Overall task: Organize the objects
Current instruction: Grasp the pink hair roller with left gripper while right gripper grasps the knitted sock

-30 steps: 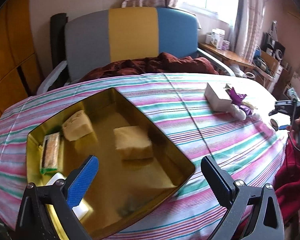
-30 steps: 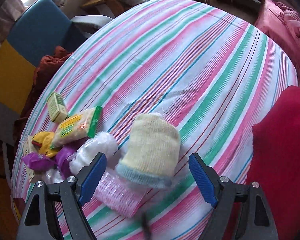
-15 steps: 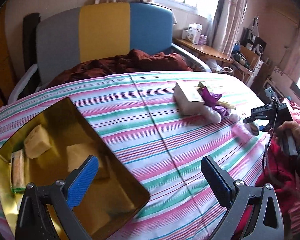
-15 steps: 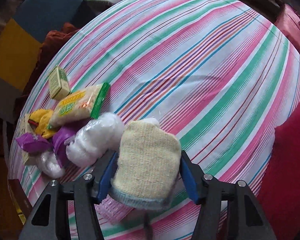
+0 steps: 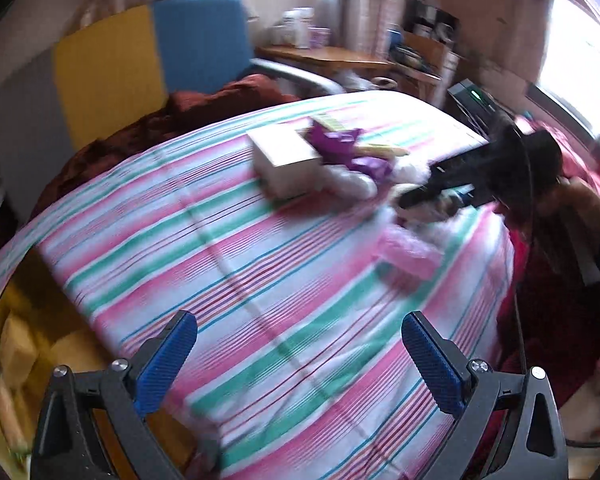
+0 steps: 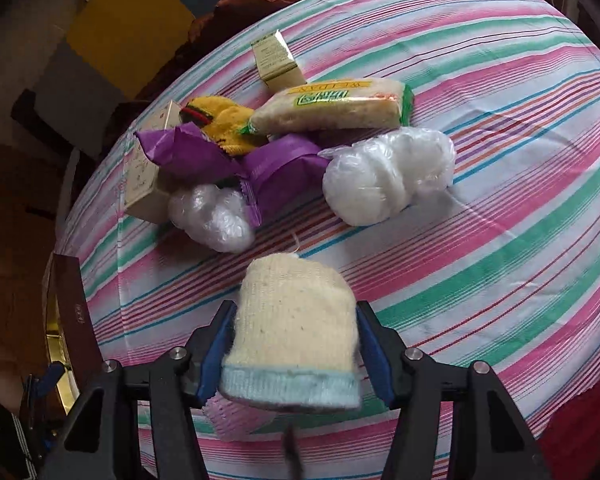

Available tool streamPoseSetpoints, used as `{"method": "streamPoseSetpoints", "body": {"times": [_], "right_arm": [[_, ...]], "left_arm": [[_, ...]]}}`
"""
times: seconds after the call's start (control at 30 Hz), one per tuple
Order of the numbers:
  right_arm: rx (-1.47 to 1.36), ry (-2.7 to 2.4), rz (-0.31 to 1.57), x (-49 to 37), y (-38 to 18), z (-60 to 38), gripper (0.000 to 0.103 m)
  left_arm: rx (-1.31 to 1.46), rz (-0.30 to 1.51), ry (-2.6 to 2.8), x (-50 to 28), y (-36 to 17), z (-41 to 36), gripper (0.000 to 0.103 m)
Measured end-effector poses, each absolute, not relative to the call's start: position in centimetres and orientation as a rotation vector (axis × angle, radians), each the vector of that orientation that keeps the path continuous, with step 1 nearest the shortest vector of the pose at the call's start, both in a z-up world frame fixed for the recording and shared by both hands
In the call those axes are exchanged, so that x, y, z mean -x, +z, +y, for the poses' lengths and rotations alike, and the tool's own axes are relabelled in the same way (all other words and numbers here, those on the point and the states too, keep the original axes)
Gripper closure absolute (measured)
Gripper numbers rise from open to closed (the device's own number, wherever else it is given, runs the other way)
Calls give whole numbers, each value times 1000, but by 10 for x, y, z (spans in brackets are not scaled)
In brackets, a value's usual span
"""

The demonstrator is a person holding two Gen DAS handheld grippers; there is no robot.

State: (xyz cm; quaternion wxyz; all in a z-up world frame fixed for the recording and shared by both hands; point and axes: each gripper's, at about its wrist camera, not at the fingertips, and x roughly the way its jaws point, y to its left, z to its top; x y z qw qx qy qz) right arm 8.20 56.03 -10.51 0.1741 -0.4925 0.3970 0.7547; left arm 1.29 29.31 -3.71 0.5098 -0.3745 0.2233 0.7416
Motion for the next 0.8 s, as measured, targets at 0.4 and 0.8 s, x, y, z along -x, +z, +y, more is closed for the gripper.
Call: {"method": "streamPoseSetpoints", "body": {"times": [0.4, 0.8], "right_arm": [[1383, 2117, 1060, -89, -110, 567, 46], [1384, 2110, 1059, -88, -109, 577, 42]], "left_arm": [[792, 727, 1604, -49, -72, 386, 0], [789, 769, 1512, -57, -88, 428, 0]]}}
